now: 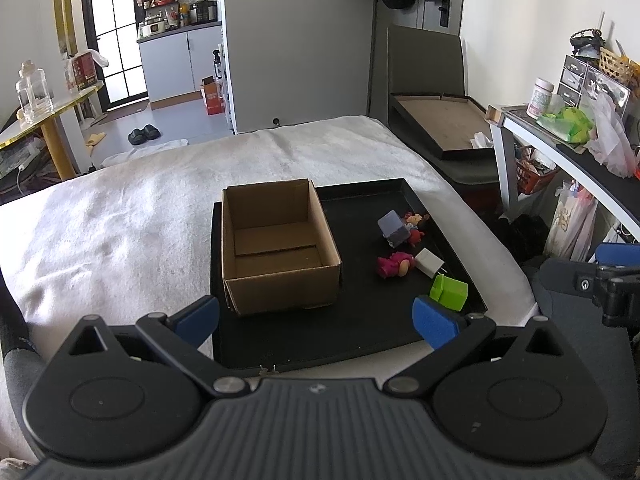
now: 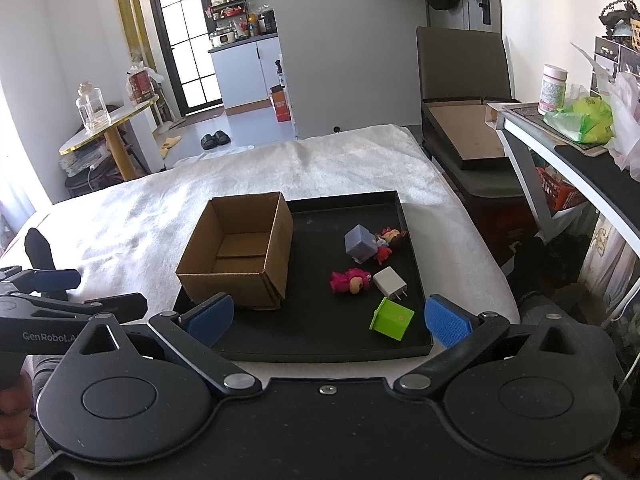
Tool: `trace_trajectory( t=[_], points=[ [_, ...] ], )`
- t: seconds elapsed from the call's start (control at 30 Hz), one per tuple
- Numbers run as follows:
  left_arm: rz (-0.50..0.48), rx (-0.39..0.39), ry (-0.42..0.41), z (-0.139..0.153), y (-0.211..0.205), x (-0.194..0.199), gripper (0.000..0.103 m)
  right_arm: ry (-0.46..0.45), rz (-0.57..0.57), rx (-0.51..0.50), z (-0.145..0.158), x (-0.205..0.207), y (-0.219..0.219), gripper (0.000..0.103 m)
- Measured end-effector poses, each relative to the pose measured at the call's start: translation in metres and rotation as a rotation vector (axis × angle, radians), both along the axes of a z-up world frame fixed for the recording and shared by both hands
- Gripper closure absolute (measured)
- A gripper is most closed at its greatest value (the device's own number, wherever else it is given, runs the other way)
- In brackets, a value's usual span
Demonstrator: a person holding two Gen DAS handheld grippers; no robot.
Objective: Organize rigid objects
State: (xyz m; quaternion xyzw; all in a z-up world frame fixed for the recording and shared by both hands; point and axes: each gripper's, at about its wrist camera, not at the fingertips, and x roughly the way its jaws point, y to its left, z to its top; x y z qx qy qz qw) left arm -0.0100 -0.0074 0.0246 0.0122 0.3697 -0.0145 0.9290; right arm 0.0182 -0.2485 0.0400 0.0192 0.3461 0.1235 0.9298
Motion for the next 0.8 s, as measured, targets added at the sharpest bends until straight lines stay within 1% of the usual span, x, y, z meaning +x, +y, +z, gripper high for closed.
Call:
trace_trajectory(
  t=[0.4,0.67,0.8],
  points=[
    [-0.001,-0.003,0.001,-0.001,-0.001,0.001,0.001,0.009,-0.007,0.001,-0.002,0.002,-0.001,0.000],
    [0.037,-0.021,0.013,-0.011,0.006,0.016,0.001,0.024,-0.023,-0.006,-0.014,0.014,-0.003,0.000],
    [0.049,-0.012,0.018,-0.017,0.008,0.027,0.001,0.034,-0.037,-0.012,-0.022,0.022,-0.007,0.000]
  ],
)
